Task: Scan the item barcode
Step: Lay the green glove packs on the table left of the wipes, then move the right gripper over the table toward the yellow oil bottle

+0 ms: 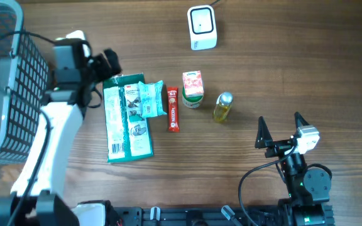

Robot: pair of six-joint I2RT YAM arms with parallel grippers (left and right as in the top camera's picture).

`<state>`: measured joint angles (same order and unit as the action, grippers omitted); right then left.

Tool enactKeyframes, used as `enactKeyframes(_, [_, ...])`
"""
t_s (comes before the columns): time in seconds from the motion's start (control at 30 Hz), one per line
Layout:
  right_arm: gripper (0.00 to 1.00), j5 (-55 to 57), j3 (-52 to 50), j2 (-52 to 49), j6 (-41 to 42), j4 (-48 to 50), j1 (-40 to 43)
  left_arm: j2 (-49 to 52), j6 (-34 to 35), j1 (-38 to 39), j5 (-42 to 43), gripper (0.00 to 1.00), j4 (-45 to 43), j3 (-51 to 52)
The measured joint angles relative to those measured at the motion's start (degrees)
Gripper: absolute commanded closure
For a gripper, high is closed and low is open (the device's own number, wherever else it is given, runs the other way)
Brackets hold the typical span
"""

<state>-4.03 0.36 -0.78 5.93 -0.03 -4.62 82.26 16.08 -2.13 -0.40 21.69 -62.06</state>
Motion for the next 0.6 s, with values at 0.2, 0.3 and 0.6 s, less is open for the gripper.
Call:
enactKeyframes(0.2, [0.0,0.0,0.0,0.0,0.0,0.0,0.0,-2.3,-1.0,-7.0,-4.3,0.0,0.6,0.0])
enactKeyframes(0.3, [0.0,0.0,0.0,0.0,0.0,0.0,0.0,-2.3,-1.0,-7.6,-4.8,0.0,2.1,0.0])
enactKeyframes(0.6, [0.0,0.0,0.0,0.0,0.0,0.0,0.0,-2.3,-1.4,-7.6,-4.9,0.0,3.4,0.0])
